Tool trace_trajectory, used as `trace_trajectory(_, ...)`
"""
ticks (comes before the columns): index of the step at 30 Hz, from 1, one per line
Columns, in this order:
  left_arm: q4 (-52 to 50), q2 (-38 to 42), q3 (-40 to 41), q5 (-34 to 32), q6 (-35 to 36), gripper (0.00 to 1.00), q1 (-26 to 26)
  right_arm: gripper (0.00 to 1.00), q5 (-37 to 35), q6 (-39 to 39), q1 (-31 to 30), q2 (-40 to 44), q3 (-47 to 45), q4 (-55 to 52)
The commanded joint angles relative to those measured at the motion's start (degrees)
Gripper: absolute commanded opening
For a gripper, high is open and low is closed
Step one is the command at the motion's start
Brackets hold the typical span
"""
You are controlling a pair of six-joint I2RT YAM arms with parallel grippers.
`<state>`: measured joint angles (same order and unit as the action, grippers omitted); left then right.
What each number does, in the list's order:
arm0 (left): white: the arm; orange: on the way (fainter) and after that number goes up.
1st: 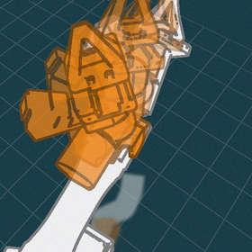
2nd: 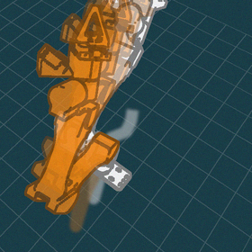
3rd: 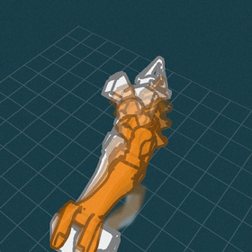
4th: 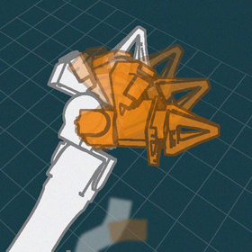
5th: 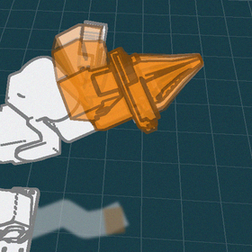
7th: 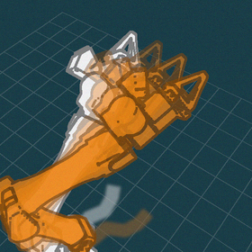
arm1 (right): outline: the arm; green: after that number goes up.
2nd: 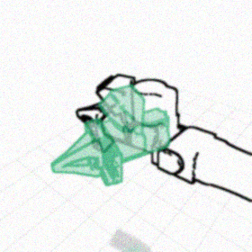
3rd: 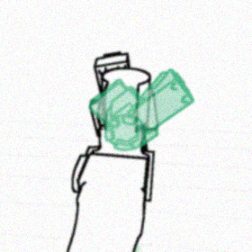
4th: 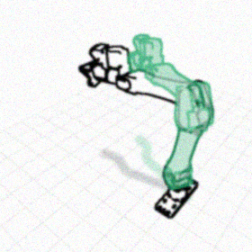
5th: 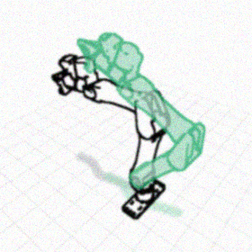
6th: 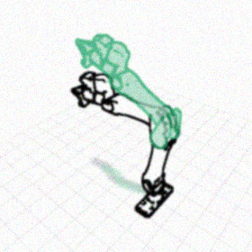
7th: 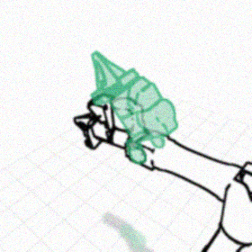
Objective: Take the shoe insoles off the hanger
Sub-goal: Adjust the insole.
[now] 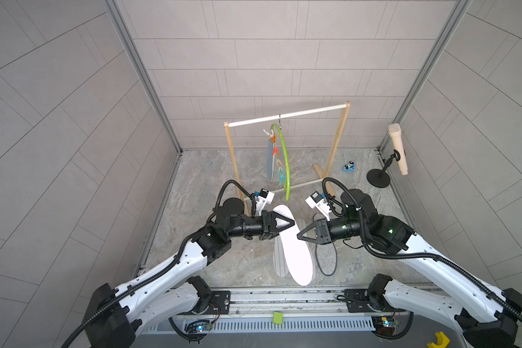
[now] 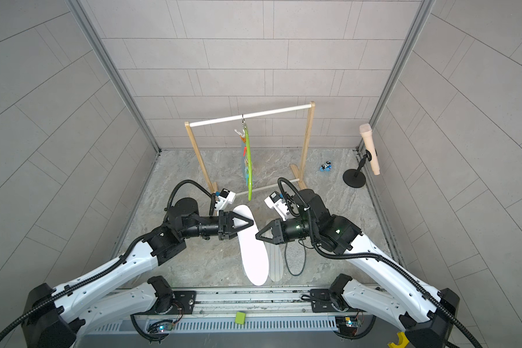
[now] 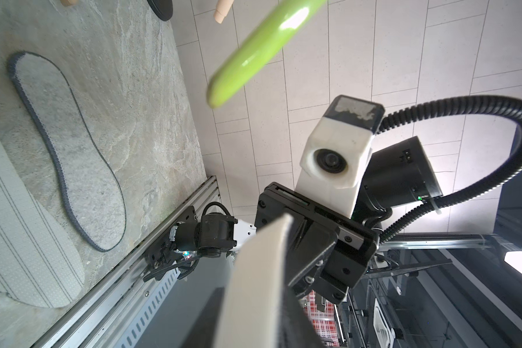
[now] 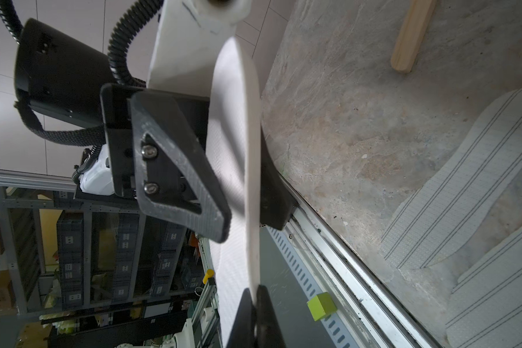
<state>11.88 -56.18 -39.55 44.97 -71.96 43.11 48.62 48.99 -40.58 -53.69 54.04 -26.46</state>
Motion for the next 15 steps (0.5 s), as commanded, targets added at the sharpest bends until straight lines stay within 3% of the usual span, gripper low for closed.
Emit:
trace_trajectory(1,-1.58,-0.97,-2.34,0.63,2.33,0.69,-0.83,0.00,-1.66,0.60,0.10,1.08,-0.32,2.52)
trace_trajectory(3,-2.80,-1.21,-2.13,-0.09,3.15,0.80,-1.31,0.00,-3.01,-1.02,0.85,0.98,-0.72,0.24)
trace_trajectory(4,-3.81,-1.21,-1.90,-0.38,3.68,0.95,-1.55,0.00,-3.38,-1.54,1.51,0.87,-1.31,-0.69)
trace_trajectory(6,-6.46,-1.15,-1.52,-0.87,4.88,1.00,-2.41,0.00,-4.13,-2.43,3.03,0.84,-2.70,-2.30)
trace_trajectory(15,-23.00,3.07,1.95,-5.96,10.94,1.00,-9.77,0.00,-10.57,-8.26,7.71,1.76,-8.32,-11.12)
